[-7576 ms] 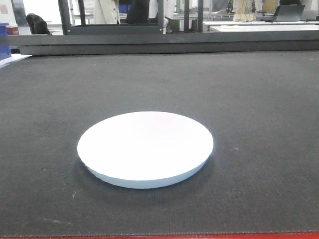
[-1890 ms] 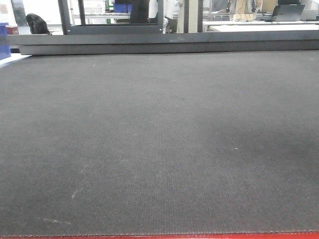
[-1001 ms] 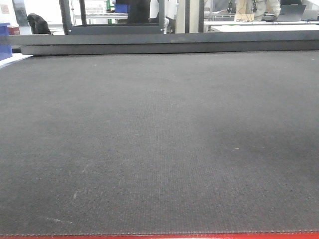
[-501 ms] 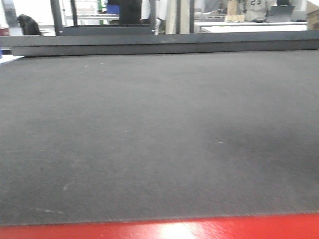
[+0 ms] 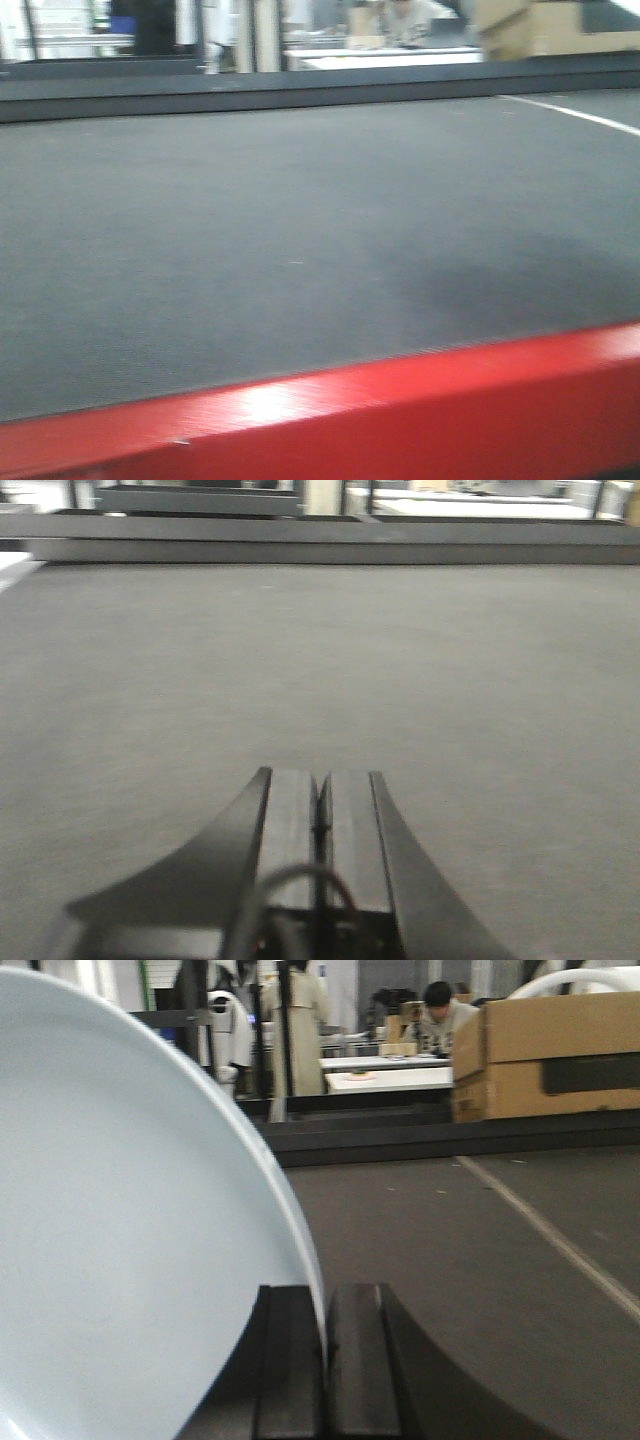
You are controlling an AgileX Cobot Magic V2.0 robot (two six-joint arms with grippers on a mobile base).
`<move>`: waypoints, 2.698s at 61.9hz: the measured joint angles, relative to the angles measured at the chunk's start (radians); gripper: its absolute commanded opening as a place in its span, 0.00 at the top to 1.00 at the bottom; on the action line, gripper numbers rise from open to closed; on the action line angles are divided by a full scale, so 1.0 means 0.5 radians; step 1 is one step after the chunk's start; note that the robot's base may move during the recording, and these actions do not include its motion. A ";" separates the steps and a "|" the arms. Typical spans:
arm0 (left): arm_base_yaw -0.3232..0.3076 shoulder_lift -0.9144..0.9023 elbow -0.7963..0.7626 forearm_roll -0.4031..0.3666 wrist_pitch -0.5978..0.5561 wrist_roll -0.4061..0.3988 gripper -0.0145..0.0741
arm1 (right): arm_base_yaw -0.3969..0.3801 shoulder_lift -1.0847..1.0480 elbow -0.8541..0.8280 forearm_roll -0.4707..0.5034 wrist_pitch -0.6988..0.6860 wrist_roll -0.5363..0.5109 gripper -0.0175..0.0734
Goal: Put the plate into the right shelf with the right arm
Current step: 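Hold the plate in the right gripper while driving to the shelf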
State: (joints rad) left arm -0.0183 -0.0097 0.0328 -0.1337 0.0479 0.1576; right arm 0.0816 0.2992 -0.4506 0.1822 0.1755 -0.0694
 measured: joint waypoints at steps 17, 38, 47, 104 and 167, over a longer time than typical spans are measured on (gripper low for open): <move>0.000 0.000 0.000 0.000 0.000 0.000 0.98 | 0.000 0.000 0.000 0.000 0.003 0.000 0.75; 0.000 0.000 0.000 0.000 0.000 0.000 0.98 | 0.000 0.000 0.000 0.000 0.003 0.000 0.75; 0.000 0.000 0.000 0.000 0.000 0.000 0.98 | 0.000 0.000 0.000 0.000 0.003 0.000 0.75; 0.000 0.000 0.000 0.000 0.000 0.000 0.98 | 0.000 0.000 0.000 0.000 0.009 0.000 0.75; 0.000 0.000 0.000 0.000 0.000 0.000 0.98 | 0.000 0.000 0.000 0.000 0.012 0.000 0.75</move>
State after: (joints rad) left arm -0.0183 -0.0097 0.0328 -0.1337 0.0479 0.1576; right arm 0.0816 0.2992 -0.4506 0.1822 0.1816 -0.0694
